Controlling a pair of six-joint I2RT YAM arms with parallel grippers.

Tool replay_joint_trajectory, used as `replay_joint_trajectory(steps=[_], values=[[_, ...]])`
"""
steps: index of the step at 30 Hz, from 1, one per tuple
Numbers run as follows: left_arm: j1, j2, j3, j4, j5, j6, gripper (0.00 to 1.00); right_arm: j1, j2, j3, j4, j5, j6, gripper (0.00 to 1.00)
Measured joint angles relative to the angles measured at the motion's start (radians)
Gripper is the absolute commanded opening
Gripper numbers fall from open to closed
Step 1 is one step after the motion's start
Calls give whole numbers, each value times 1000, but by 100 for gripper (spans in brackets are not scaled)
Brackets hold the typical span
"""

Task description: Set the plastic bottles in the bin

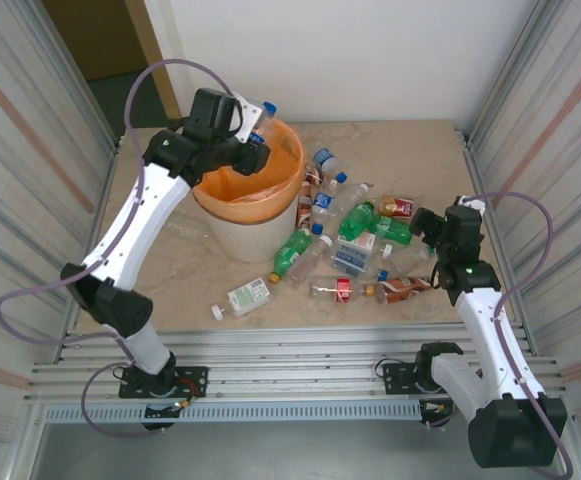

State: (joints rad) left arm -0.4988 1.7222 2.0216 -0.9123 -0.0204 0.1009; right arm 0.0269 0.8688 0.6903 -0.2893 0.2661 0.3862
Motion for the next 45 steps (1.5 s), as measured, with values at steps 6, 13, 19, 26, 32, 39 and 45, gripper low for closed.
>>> replay_joint_trajectory(steps=[6, 13, 19, 26, 32, 39, 45], values=[[3, 144, 138, -134, -21, 85, 31, 0, 0, 0, 0, 0, 0, 98], [41, 222, 187, -233, -2, 138, 31, 0, 0, 0, 0, 4, 3, 98], [63, 255, 198, -269, 19, 165, 31, 0, 0, 0, 0, 8, 3, 98], [68, 321, 212, -293, 42, 181, 31, 0, 0, 0, 0, 8, 5, 98], [68, 372, 215, -297, 54, 190, 31, 1, 0, 0, 0, 10, 6, 98], [70, 421, 219, -303, 55, 191, 34, 2, 0, 0, 0, 19, 7, 98], [74, 436, 219, -314, 53, 191, 41, 2, 0, 0, 0, 22, 22, 98]])
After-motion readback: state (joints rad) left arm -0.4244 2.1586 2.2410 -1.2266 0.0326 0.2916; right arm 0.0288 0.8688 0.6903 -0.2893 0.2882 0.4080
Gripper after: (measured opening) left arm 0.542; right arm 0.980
